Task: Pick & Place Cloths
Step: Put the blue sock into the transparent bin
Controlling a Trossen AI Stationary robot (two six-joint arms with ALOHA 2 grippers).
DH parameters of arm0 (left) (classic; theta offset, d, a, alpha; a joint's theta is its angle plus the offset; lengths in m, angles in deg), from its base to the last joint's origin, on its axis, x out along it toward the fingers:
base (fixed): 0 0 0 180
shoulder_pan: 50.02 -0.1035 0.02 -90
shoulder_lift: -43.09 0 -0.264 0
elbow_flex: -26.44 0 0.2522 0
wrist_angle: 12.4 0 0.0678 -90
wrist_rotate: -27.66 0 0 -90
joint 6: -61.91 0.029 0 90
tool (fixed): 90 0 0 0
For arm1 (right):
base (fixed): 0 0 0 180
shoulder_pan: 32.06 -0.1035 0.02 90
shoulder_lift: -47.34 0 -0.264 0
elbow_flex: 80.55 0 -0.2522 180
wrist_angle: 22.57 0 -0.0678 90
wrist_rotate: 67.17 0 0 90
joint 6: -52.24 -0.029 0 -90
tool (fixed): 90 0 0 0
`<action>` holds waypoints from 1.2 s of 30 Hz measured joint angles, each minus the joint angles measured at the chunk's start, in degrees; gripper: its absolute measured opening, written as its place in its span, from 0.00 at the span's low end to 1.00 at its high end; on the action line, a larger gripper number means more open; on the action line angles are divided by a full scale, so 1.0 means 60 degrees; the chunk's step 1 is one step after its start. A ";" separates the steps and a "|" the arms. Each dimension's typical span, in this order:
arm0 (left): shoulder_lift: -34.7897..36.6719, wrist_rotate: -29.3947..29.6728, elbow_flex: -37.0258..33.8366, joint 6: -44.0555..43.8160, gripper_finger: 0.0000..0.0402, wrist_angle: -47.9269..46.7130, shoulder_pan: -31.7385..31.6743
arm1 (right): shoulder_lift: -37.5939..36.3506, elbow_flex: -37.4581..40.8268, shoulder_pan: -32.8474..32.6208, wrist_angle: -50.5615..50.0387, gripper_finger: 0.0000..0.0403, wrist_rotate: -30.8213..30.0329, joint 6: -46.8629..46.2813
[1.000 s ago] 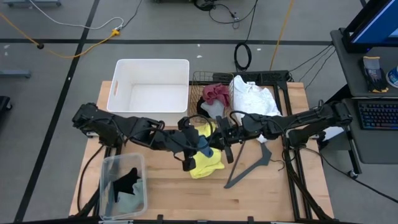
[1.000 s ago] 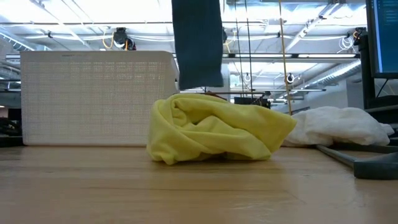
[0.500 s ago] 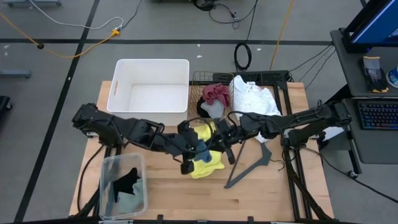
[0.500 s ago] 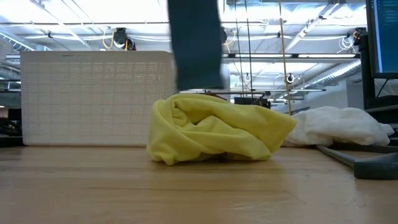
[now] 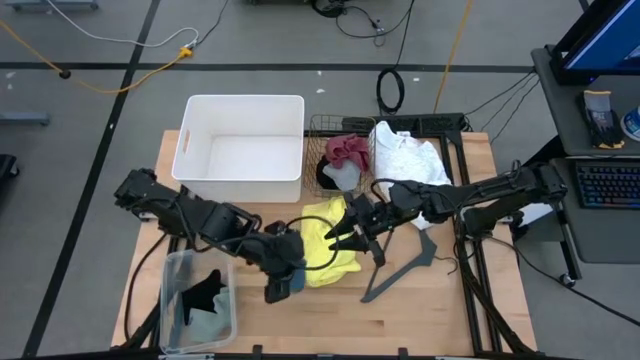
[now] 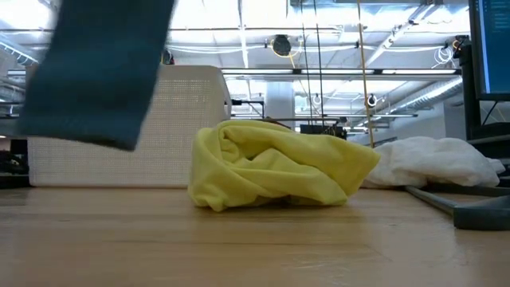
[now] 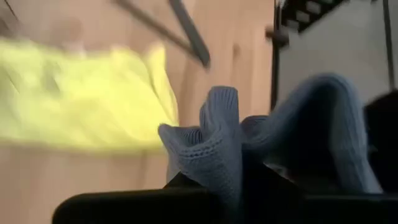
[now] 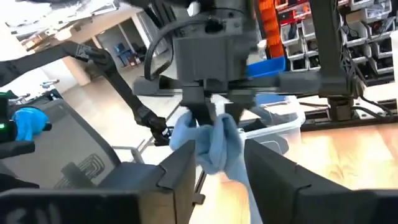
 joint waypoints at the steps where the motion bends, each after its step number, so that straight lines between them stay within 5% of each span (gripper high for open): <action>1: 0.0000 -0.0188 0.0000 -0.0238 0.03 -0.0128 0.0049 | -0.0003 0.0000 0.0001 -0.0006 0.33 -0.0015 0.0000; 10: 0.0495 -0.0691 0.0055 -0.2002 0.03 -0.0708 0.0610 | 0.0008 0.0004 0.0003 -0.0114 0.35 -0.0090 0.0132; 25: 0.2976 0.0319 0.0062 -0.4630 0.03 -0.0818 0.1689 | 0.0015 0.0011 0.0029 -0.0346 0.34 -0.0111 0.0386; 36: 0.3747 0.0188 0.0076 -0.6895 0.03 -0.2547 0.2616 | 0.0022 0.0015 0.0032 -0.0703 0.33 -0.0118 0.0563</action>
